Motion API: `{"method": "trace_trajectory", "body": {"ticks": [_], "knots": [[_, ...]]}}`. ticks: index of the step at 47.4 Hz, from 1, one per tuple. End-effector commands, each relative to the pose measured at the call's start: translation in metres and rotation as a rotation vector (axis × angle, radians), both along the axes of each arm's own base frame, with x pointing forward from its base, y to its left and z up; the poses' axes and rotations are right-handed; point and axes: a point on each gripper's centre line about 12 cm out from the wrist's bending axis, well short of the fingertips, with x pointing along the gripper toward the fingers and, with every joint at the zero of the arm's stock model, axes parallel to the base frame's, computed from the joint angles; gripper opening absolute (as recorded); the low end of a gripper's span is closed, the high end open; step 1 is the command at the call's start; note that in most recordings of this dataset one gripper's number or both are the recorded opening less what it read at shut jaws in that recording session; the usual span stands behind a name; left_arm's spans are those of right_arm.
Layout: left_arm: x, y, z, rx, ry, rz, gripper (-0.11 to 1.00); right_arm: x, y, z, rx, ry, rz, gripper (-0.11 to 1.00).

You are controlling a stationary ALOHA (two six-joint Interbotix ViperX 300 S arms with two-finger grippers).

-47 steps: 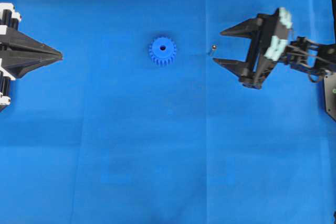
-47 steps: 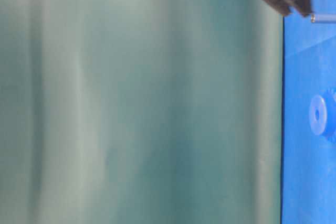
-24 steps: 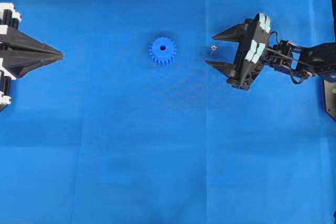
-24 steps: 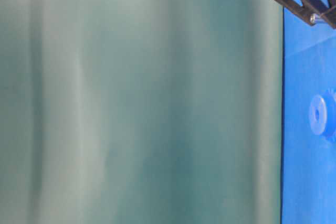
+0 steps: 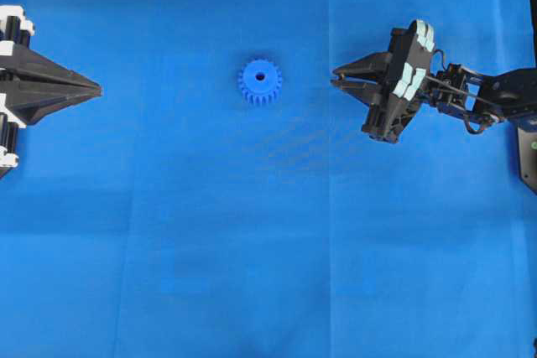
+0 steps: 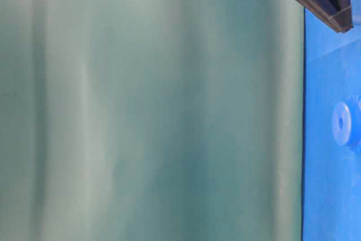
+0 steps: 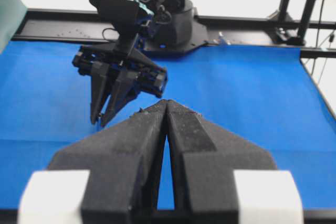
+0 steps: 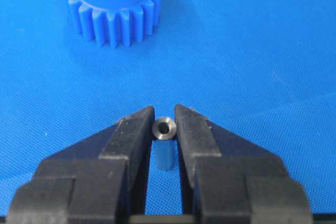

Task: Insert the shaft placed at a random location into the center hole of the small gear at another random location.
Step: 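Lower the open right gripper around the upright silver shaft, then close the right gripper on the shaft and lift it, then carry the shaft left with the right gripper over the blue gear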

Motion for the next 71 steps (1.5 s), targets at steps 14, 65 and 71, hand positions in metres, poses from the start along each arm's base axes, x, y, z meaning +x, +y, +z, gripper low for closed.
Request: {"method": "trace_trajectory", "body": {"ticks": [14, 65, 71], "knots": [[0.001, 0.000, 0.003, -0.002, -0.008, 0.001, 0.00, 0.003, 0.000, 0.016, 0.000, -0.042, 0.002, 0.04], [0.001, 0.000, 0.002, -0.002, -0.005, 0.001, 0.00, 0.036, 0.001, 0.075, 0.028, -0.081, 0.043, 0.04], [0.001, 0.000, 0.003, -0.002, -0.006, 0.000, 0.00, 0.060, -0.001, 0.076, 0.034, -0.067, 0.055, 0.04]]}}
